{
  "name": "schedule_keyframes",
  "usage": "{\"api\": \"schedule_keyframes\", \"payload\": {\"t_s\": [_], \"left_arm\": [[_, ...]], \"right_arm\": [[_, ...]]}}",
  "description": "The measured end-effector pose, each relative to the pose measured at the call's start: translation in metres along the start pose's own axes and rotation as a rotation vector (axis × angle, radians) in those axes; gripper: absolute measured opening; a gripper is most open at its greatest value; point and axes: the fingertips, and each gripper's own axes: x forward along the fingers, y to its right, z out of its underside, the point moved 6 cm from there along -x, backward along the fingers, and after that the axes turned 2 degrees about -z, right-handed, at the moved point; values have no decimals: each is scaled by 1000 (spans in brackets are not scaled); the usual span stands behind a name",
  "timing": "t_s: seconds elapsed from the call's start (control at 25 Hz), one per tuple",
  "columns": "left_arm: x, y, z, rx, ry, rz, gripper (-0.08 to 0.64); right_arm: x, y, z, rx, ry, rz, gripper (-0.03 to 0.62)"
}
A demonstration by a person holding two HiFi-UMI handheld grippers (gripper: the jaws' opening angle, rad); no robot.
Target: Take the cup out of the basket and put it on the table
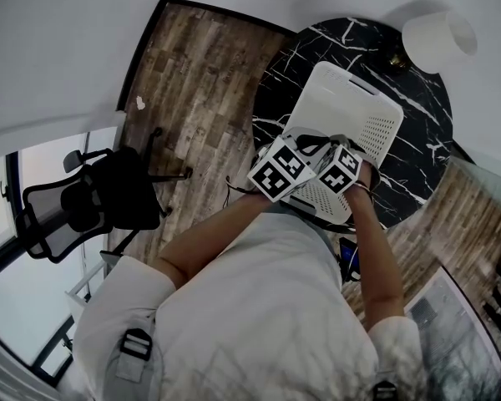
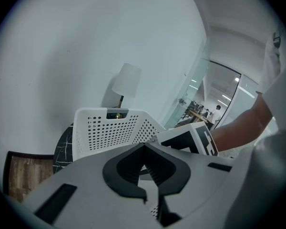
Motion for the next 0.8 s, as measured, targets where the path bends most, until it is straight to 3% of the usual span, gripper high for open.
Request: {"api": "schedule_keyframes", "payload": {"t_s": [0.8], "left_arm": [[-23, 18, -5, 7, 34, -6, 6]], "right_arm": [[-60, -15, -9, 18, 89, 57, 26]]}}
